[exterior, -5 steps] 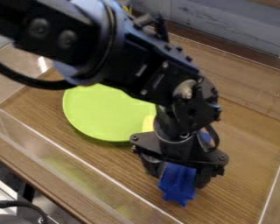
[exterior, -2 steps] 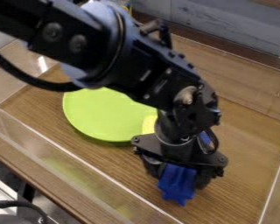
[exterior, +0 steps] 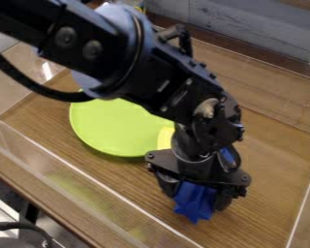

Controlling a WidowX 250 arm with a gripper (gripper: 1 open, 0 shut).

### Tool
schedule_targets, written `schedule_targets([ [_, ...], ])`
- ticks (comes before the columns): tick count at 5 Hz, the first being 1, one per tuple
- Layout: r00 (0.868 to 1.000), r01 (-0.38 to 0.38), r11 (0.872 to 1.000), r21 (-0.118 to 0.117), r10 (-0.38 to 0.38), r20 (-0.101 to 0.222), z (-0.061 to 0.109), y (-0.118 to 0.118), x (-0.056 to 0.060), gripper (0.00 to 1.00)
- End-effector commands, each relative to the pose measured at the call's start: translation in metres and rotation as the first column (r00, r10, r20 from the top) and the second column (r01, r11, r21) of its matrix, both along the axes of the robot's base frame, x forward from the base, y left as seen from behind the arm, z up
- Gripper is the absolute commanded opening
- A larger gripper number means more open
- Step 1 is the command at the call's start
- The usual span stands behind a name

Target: Put the blue object in the green plate

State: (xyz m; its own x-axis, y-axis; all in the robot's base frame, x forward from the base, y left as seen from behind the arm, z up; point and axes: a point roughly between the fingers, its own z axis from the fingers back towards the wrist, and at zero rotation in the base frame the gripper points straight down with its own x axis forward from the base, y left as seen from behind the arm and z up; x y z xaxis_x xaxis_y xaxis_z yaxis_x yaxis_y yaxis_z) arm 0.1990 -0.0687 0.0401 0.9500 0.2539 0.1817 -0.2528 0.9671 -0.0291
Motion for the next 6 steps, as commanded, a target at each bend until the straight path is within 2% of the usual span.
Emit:
schedule_targets([
  [1,1.000,-0.018,1.000,-0.005,0.018,0.024,0.002,0.002,0.007,1.00],
  [6,0.996,-0.088,0.996,0.006,0.088,0.035,-0.003,0.018,0.017,1.00],
])
